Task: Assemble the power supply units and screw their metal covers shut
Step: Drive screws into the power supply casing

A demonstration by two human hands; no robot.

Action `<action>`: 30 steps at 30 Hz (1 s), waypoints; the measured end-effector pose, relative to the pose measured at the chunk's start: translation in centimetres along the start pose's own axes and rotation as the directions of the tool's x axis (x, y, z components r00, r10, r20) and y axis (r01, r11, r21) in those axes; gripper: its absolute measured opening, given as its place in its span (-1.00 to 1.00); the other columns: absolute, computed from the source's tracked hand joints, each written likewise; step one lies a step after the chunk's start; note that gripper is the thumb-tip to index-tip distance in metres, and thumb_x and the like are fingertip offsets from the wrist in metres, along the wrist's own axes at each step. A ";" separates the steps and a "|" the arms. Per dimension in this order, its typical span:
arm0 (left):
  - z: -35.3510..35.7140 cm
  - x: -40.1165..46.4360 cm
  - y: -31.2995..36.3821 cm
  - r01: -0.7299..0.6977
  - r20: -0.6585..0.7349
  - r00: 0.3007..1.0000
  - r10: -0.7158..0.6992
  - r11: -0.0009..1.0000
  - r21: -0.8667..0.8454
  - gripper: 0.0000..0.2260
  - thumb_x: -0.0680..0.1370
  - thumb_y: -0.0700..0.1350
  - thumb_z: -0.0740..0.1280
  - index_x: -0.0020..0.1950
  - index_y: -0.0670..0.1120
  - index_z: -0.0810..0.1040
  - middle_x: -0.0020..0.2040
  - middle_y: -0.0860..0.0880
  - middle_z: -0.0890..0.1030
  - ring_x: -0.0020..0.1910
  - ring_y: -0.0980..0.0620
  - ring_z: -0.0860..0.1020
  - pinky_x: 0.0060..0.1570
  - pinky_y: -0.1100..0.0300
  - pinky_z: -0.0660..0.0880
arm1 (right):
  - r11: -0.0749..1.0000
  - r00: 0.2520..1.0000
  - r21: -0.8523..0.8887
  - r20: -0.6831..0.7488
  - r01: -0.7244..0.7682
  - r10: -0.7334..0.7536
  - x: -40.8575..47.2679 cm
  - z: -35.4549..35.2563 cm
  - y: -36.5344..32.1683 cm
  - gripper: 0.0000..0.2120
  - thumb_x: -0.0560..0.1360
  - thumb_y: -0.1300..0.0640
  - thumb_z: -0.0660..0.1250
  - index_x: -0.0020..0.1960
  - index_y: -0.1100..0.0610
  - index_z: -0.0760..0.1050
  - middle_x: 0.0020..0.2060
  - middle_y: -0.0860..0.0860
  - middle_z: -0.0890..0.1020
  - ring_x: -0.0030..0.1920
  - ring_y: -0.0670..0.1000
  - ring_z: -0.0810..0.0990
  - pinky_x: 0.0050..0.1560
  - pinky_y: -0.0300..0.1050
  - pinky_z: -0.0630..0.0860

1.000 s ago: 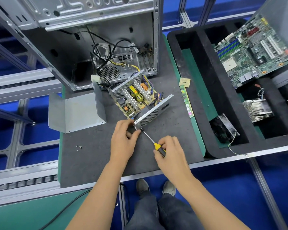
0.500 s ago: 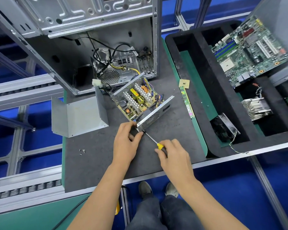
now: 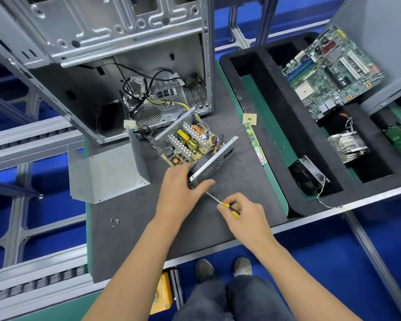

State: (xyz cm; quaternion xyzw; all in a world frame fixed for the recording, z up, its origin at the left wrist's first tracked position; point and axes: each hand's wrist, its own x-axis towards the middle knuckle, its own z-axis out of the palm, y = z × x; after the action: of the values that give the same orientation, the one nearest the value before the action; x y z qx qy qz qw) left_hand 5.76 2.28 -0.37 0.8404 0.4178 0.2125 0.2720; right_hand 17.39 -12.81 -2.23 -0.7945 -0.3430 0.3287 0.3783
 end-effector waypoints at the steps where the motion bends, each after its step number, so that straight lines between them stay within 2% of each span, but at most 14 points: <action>1: -0.1 0.5 0.5 0.020 0.036 0.999 -0.022 0.998 0.052 -0.60 0.44 0.25 0.42 0.04 -0.04 0.54 -0.11 0.04 0.54 -0.04 -0.01 0.44 -0.13 0.18 0.27 | 1.000 1.000 0.006 -0.005 0.011 -0.011 -0.1 0.0 0.1 -0.89 0.54 -0.04 0.39 -0.10 -0.10 0.47 -0.42 -0.16 0.57 -0.36 -0.14 0.52 -0.35 -0.35 0.41; 3: -0.3 1.2 1.1 0.059 0.050 0.997 -0.067 0.987 0.151 -0.63 0.52 0.21 0.37 0.02 -0.10 0.53 -0.13 -0.07 0.56 -0.06 -0.11 0.50 -0.17 0.07 0.35 | 1.000 1.000 0.011 0.011 0.014 -0.014 -0.2 -0.2 -0.1 -0.91 0.54 0.01 0.38 -0.10 -0.10 0.48 -0.40 -0.16 0.57 -0.36 -0.14 0.52 -0.36 -0.36 0.42; 6: -1.0 1.5 1.8 0.027 0.051 0.998 -0.040 0.971 0.239 -0.63 0.56 0.21 0.33 -0.01 -0.12 0.53 -0.19 -0.11 0.58 -0.13 -0.19 0.54 -0.19 -0.01 0.40 | 1.000 1.000 0.006 0.020 0.023 -0.023 -0.3 -1.3 -0.5 -0.89 0.52 0.11 0.40 -0.08 -0.10 0.55 -0.32 -0.12 0.57 -0.30 -0.18 0.52 -0.29 -0.43 0.42; 8: -2.2 2.5 2.5 0.044 0.001 0.999 -0.044 0.994 0.097 -0.64 0.54 0.21 0.36 -0.07 -0.11 0.55 -0.26 -0.10 0.61 -0.18 -0.22 0.54 -0.20 0.00 0.40 | 0.998 0.998 0.023 -0.026 0.063 -0.062 -0.5 -3.0 -1.0 -0.84 0.48 0.15 0.45 -0.08 -0.13 0.62 -0.23 -0.11 0.57 -0.25 -0.18 0.54 -0.21 -0.46 0.42; 10: -3.7 4.2 3.0 0.138 -0.038 0.989 -0.142 0.986 -0.098 -0.63 0.49 0.27 0.33 -0.16 -0.04 0.58 -0.35 0.00 0.62 -0.23 -0.12 0.56 -0.22 0.07 0.41 | 0.989 0.995 0.126 -0.075 0.072 -0.063 -0.7 -5.3 -1.8 -0.81 0.44 0.13 0.50 -0.07 -0.16 0.66 -0.19 -0.12 0.62 -0.22 -0.14 0.60 -0.14 -0.39 0.48; 12: -5.1 5.8 3.5 0.238 0.010 0.970 -0.243 0.938 -0.252 -0.60 0.46 0.32 0.29 -0.23 -0.01 0.60 -0.37 0.08 0.64 -0.30 0.08 0.60 -0.29 0.23 0.42 | 0.971 0.990 0.228 -0.133 0.073 -0.044 -0.6 -7.7 -3.1 -0.81 0.39 0.09 0.56 -0.09 -0.16 0.65 -0.16 -0.16 0.67 -0.14 -0.13 0.65 -0.09 -0.33 0.53; 14: -5.6 6.3 4.0 0.304 0.090 0.952 -0.292 0.873 -0.381 -0.63 0.51 0.27 0.33 -0.17 -0.02 0.66 -0.31 0.14 0.69 -0.29 0.20 0.64 -0.26 0.24 0.51 | 0.958 0.981 0.264 -0.184 0.111 -0.063 -0.1 -9.8 -4.5 -0.81 0.38 0.13 0.58 -0.11 -0.11 0.64 -0.16 -0.16 0.68 -0.10 -0.16 0.64 -0.11 -0.41 0.50; 17: -5.5 6.1 4.5 0.402 0.179 0.911 -0.372 0.701 -0.589 -0.68 0.56 0.12 0.39 -0.12 -0.12 0.70 -0.19 -0.02 0.73 -0.14 -0.03 0.71 -0.07 0.02 0.62 | 0.940 0.967 0.279 -0.215 0.195 -0.136 0.7 -11.9 -6.8 -0.76 0.44 0.24 0.51 -0.08 -0.10 0.62 -0.13 -0.16 0.68 -0.11 -0.17 0.64 -0.15 -0.44 0.48; 19: -5.6 5.9 4.8 0.422 0.201 0.892 -0.405 0.587 -0.691 -0.68 0.56 0.09 0.40 -0.17 -0.16 0.71 -0.16 -0.13 0.73 -0.12 -0.16 0.71 -0.06 -0.07 0.64 | 0.908 0.945 0.321 -0.269 0.268 -0.183 1.3 -12.9 -8.0 -0.74 0.43 0.26 0.51 -0.05 -0.11 0.64 -0.12 -0.15 0.69 -0.12 -0.19 0.65 -0.15 -0.43 0.50; 21: -5.9 5.7 5.1 0.427 0.228 0.886 -0.403 0.518 -0.741 -0.70 0.56 0.06 0.40 -0.21 -0.13 0.73 -0.18 -0.17 0.72 -0.25 -0.11 0.70 -0.26 0.07 0.63 | 0.871 0.928 0.383 -0.324 0.308 -0.186 1.9 -13.3 -9.2 -0.76 0.38 0.17 0.55 -0.04 -0.10 0.65 -0.14 -0.13 0.71 -0.16 -0.16 0.67 -0.18 -0.41 0.51; 23: -5.9 5.3 5.4 0.454 0.267 0.873 -0.409 0.478 -0.752 -0.70 0.57 0.03 0.40 -0.24 -0.13 0.72 -0.20 -0.18 0.72 -0.35 -0.03 0.66 -0.38 0.18 0.58 | 0.810 0.920 0.481 -0.352 0.335 -0.172 2.4 -13.1 -10.0 -0.78 0.30 0.04 0.57 -0.08 -0.10 0.65 -0.24 -0.09 0.70 -0.27 -0.09 0.64 -0.22 -0.34 0.52; 26: -5.6 4.7 5.2 0.523 0.310 0.831 -0.462 0.459 -0.718 -0.72 0.58 0.01 0.39 -0.21 -0.15 0.68 -0.23 -0.14 0.72 -0.36 0.00 0.63 -0.36 0.19 0.60 | 0.704 0.917 0.607 -0.362 0.369 -0.169 3.4 -11.9 -11.0 -0.90 0.35 0.02 0.52 -0.14 -0.05 0.67 -0.31 -0.10 0.65 -0.27 -0.09 0.60 -0.15 -0.25 0.53; 28: -5.7 4.7 4.6 0.548 0.319 0.808 -0.495 0.434 -0.715 -0.73 0.58 0.03 0.38 -0.15 -0.16 0.67 -0.20 -0.16 0.72 -0.32 -0.02 0.64 -0.30 0.14 0.63 | 0.701 0.908 0.599 -0.380 0.388 -0.178 3.9 -11.1 -11.7 -0.93 0.48 -0.03 0.40 -0.10 -0.08 0.65 -0.24 -0.06 0.67 -0.21 -0.06 0.64 -0.10 -0.16 0.58; 30: -6.0 4.9 3.9 0.555 0.321 0.807 -0.497 0.448 -0.701 -0.70 0.58 0.06 0.38 -0.07 -0.18 0.67 -0.14 -0.17 0.72 -0.25 -0.06 0.66 -0.20 0.06 0.66 | 0.704 0.906 0.589 -0.375 0.395 -0.195 4.2 -10.4 -12.3 -0.89 0.60 -0.06 0.26 -0.04 -0.13 0.55 -0.13 0.04 0.70 -0.15 0.05 0.70 -0.11 -0.07 0.63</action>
State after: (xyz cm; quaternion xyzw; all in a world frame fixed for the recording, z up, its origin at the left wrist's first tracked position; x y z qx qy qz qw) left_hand 7.32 6.00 7.34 0.4771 0.5154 0.2453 0.6683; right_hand 24.18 -7.48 12.02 -0.5844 -0.2724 0.2439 0.7245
